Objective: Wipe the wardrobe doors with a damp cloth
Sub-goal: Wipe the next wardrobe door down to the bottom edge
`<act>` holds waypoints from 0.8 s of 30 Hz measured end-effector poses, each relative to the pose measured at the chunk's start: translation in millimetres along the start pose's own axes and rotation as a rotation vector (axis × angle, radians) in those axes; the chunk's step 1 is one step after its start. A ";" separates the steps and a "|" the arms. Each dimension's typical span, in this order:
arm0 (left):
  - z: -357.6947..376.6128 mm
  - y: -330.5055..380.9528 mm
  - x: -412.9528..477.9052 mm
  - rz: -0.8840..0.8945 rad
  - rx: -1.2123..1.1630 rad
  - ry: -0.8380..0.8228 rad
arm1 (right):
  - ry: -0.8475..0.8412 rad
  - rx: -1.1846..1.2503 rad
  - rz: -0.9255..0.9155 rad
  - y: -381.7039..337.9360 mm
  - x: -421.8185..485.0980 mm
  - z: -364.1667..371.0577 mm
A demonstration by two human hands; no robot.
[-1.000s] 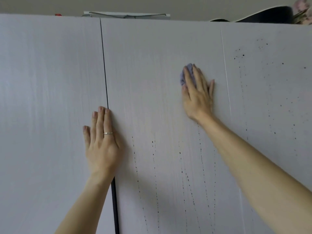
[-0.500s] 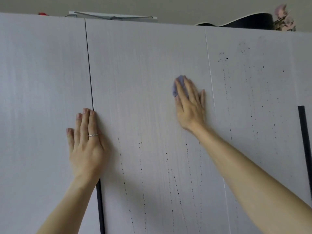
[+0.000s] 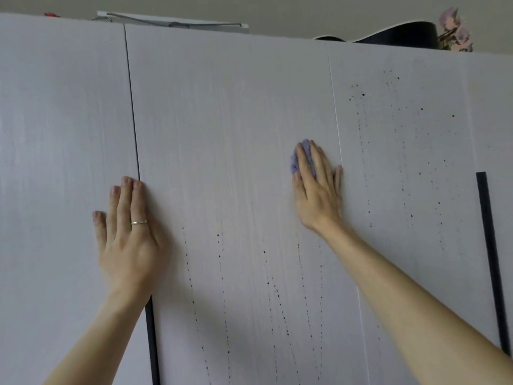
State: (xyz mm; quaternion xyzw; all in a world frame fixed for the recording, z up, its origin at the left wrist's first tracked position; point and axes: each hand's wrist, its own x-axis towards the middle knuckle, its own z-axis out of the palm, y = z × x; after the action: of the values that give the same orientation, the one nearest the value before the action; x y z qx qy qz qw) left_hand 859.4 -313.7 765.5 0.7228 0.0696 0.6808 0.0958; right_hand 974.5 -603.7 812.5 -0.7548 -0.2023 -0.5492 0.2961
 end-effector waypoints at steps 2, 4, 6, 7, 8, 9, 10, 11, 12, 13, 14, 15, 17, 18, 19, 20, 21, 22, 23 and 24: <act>-0.3 0.9 -0.6 -0.006 -0.005 0.000 | 0.051 -0.009 0.066 0.3 19.8 0.2; -0.7 2.2 -0.8 -0.001 -0.004 -0.007 | 0.102 -0.016 0.100 1.1 13.0 6.8; -1.1 2.5 0.2 -0.002 -0.012 -0.007 | 0.146 -0.015 0.109 -1.2 -19.5 16.1; -1.2 1.8 -0.2 -0.004 -0.010 -0.007 | 0.142 -0.013 0.100 -2.0 -42.8 21.2; -1.1 1.8 -0.1 -0.004 -0.009 -0.007 | 0.123 -0.012 0.085 -1.4 -66.8 26.6; -0.7 2.1 1.7 -0.002 -0.011 -0.003 | 0.097 -0.014 0.063 -0.4 -85.8 31.1; -0.4 2.5 1.7 -0.002 -0.014 -0.001 | 0.067 -0.019 0.038 1.6 -96.5 31.6; 0.1 2.5 3.3 0.002 -0.012 0.002 | 0.035 -0.016 0.023 2.7 -95.7 30.3; 0.5 2.5 1.8 0.003 -0.013 -0.001 | 0.007 -0.012 0.018 3.6 -88.2 26.4; 0.3 3.1 1.4 0.001 -0.018 0.000 | -0.006 -0.015 0.010 0.3 -73.4 21.1; 0.2 3.9 0.5 0.000 -0.022 0.006 | -0.012 -0.019 0.001 -5.2 -55.6 15.8; -0.2 4.5 -0.7 -0.004 -0.026 0.015 | -0.025 -0.007 0.006 -11.7 -37.4 12.2; -2.1 4.0 -1.2 -0.007 -0.036 0.034 | -0.003 0.038 0.041 -26.9 -10.3 13.8; -2.4 3.8 -2.2 -0.004 -0.046 0.038 | 0.033 0.045 0.056 -33.5 -6.2 17.5; -2.5 2.8 -4.6 -0.008 -0.054 0.034 | 0.069 0.044 0.060 -39.5 -9.3 21.9; -3.2 0.1 -9.5 -0.022 -0.055 0.026 | 0.099 0.037 0.040 -45.5 -20.8 28.0; -2.8 -1.2 -16.1 -0.036 -0.057 0.020 | 0.111 0.027 -0.016 -49.5 -39.9 33.8; -2.5 -3.6 -23.1 -0.041 -0.055 0.020 | 0.107 0.010 -0.104 -52.8 -64.8 41.2; -2.3 -4.9 -28.2 -0.037 -0.055 0.023 | 0.087 -0.016 -0.203 -54.3 -92.4 48.9; -2.1 -5.8 -30.9 -0.032 -0.056 0.029 | 0.065 -0.042 -0.295 -54.1 -114.9 54.4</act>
State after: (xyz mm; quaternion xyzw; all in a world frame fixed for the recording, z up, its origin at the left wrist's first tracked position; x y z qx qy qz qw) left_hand 855.5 -315.1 734.2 0.7086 0.0636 0.6914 0.1260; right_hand 942.7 -524.8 703.6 -0.7047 -0.2895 -0.6152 0.2027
